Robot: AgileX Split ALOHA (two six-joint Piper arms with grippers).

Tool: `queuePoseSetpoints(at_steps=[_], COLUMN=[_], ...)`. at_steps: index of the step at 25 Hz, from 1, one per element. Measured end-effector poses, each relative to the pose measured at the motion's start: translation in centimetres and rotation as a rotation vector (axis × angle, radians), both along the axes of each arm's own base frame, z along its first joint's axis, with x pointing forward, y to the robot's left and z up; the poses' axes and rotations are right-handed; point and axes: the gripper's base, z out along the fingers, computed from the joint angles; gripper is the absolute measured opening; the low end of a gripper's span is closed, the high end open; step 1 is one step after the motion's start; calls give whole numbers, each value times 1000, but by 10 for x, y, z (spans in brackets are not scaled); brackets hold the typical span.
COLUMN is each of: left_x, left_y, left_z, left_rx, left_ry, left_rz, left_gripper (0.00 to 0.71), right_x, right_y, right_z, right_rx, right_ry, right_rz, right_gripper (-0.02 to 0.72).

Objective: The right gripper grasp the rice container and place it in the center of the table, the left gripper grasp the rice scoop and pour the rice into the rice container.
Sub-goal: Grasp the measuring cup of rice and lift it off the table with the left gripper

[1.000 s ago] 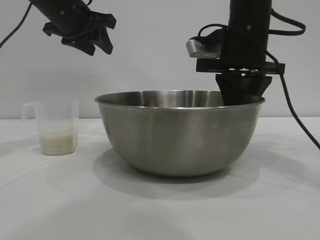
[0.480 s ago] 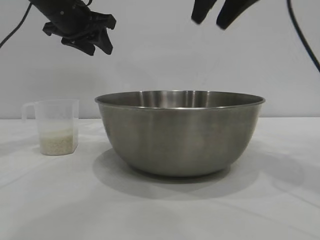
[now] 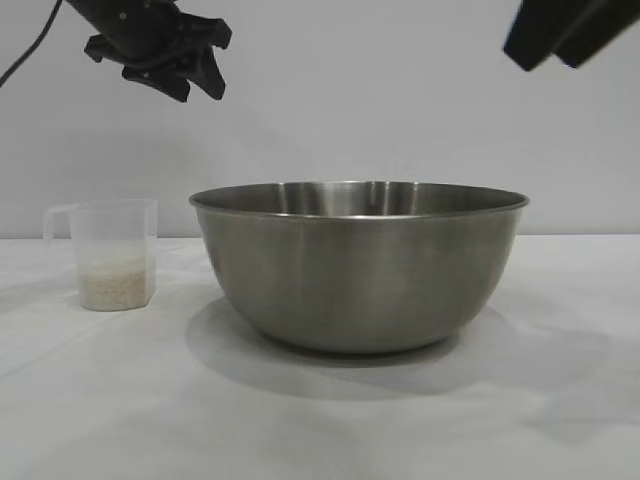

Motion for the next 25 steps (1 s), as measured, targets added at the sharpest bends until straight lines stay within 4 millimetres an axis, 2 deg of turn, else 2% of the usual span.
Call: queuePoseSetpoints(at_steps=[2, 5, 11, 15, 22, 25], left_x=[-1, -3, -8, -15, -32, -41], left_y=[0, 1, -1, -3, 7, 15], left_z=[4, 11, 19, 14, -9, -3], left_rx=[10, 27, 20, 52, 182, 202], left_ry=[-12, -32, -24, 62, 378, 435], left_rz=[-5, -14, -43, -103, -80, 3], left_gripper=[369, 369, 369, 369, 369, 369], right_x=[-1, -13, -65, -102, -156, -169], right_y=[-18, -32, -39, -53, -67, -69], right_z=[2, 13, 52, 65, 69, 59], right_rx=[73, 75, 58, 0, -36, -42], right_ry=[85, 103, 6, -13, -5, 25], right_rz=[-157, -173, -81, -129, -159, -159], right_gripper=[382, 382, 382, 382, 382, 382])
